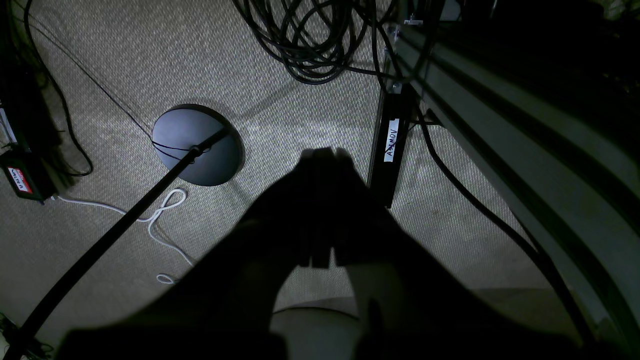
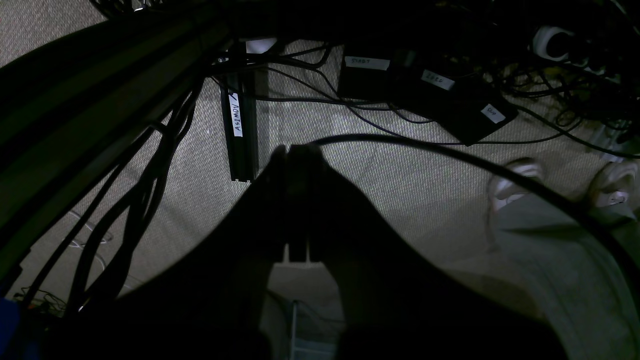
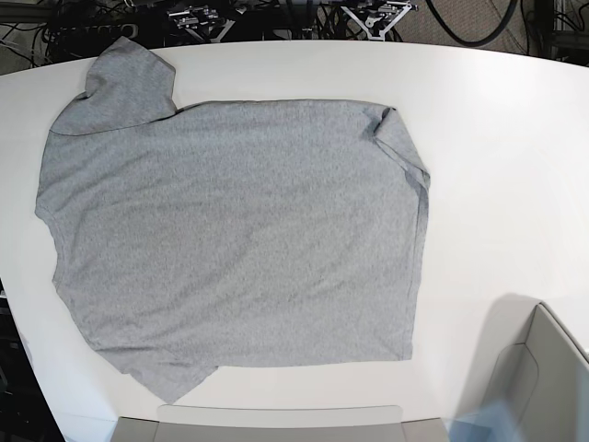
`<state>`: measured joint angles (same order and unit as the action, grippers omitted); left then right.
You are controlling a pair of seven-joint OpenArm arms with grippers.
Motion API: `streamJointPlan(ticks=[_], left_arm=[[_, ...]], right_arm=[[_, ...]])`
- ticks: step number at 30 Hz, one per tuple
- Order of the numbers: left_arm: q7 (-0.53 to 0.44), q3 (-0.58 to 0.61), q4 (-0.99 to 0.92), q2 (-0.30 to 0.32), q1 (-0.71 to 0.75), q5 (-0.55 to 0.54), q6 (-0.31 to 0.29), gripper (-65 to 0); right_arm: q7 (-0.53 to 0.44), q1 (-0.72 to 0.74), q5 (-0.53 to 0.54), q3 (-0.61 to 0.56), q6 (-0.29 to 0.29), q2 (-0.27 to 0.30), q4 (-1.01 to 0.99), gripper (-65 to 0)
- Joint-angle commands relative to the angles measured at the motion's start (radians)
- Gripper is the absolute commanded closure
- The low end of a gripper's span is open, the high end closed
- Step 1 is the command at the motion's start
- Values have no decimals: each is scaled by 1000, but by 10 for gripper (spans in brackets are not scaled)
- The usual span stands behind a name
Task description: Fold the T-shirt properly
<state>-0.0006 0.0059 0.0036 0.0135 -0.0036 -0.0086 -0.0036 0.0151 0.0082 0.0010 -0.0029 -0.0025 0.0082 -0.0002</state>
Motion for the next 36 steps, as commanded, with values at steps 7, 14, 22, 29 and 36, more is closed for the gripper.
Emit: streamJointPlan(ticks=[7, 14, 22, 29, 36], left_arm=[[-5, -1, 3, -5, -2, 2, 6, -2], [-5, 1, 3, -5, -2, 2, 6, -2], [-5, -1, 3, -5, -2, 2, 6, -2], [-5, 3, 3, -4, -2, 2, 6, -2], [-129, -25, 5, -4, 6, -6, 6, -3]], right_arm=[[-7, 2, 1, -1, 9, 0, 0, -2], [-7, 0, 1, -3, 9, 2, 0, -2], [-7, 0, 1, -3, 9, 3, 0, -2], [-7, 2, 1, -3, 9, 3, 0, -2], [-62, -32, 66, 5, 9, 25, 9, -1]])
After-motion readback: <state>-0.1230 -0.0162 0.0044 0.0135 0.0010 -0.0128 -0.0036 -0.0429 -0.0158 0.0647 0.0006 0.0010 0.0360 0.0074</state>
